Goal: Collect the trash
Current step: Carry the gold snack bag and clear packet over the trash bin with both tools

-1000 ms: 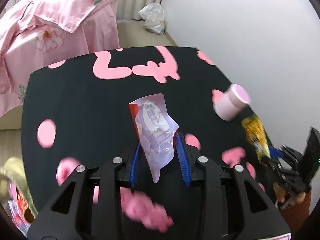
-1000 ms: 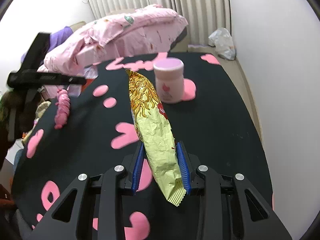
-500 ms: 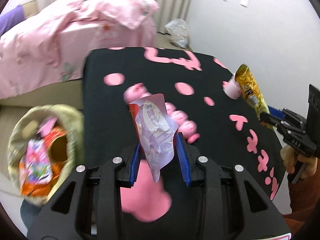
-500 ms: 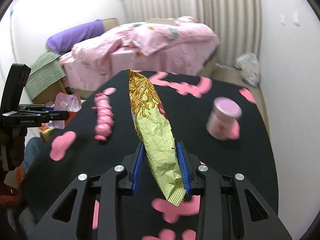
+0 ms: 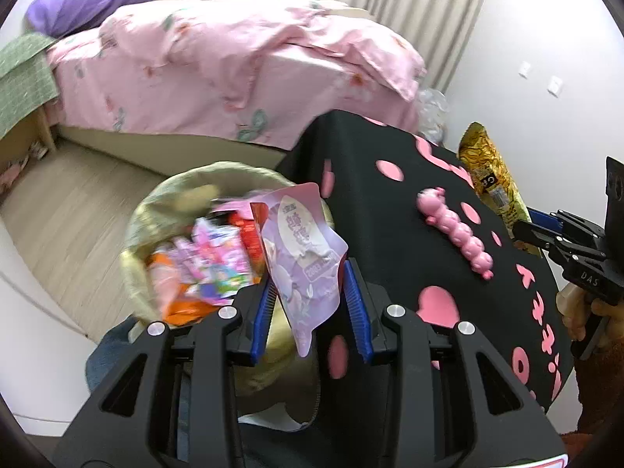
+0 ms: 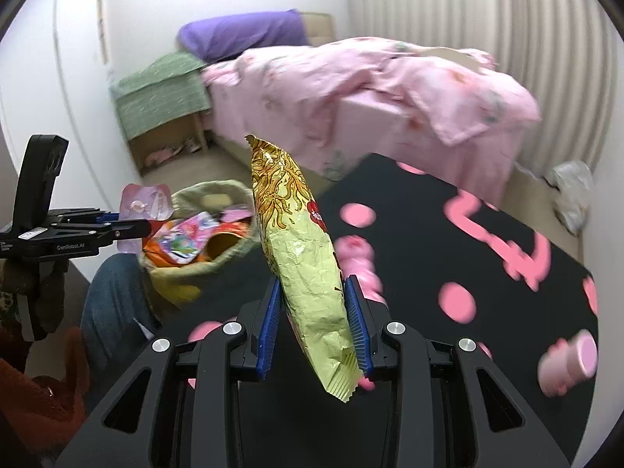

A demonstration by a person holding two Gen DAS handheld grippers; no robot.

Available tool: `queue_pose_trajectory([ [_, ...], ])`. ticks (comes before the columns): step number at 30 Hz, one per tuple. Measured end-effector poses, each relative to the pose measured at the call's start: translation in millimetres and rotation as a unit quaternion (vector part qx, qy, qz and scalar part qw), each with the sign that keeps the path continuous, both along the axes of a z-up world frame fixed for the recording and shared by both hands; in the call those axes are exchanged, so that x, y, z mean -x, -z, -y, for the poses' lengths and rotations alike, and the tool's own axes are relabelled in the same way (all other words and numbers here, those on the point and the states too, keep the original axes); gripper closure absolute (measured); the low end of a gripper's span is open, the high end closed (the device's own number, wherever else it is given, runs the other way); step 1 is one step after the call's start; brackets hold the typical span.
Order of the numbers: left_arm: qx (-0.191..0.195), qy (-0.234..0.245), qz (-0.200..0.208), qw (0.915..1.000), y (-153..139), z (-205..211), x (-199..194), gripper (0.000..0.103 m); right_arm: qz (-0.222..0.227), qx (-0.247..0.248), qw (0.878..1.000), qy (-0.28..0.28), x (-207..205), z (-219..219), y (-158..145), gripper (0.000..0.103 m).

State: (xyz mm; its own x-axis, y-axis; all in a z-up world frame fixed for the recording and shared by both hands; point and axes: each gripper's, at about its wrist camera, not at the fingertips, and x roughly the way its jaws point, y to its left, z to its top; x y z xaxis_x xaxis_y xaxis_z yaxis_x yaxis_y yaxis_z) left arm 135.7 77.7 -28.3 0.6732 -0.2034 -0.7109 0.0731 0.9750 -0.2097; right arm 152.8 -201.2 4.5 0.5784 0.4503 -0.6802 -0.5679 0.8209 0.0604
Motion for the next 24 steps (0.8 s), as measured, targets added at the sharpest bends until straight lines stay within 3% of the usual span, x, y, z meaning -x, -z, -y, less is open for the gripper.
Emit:
queue_pose_trajectory([
  [11, 0.026, -0.05, -0.013, 0.9983, 19.9, -61.2, 0.4, 0.07, -0.023, 0.042, 0.994, -0.098, -31.4, -105.7, 6.9, 0.071],
  [24, 0.027, -0.067, -0.052, 0.996, 36.7, -83.2, -23.6, 0.07, -0.082, 0.037, 0.988, -0.129, -76.0, -159.0, 39.1, 0.071],
])
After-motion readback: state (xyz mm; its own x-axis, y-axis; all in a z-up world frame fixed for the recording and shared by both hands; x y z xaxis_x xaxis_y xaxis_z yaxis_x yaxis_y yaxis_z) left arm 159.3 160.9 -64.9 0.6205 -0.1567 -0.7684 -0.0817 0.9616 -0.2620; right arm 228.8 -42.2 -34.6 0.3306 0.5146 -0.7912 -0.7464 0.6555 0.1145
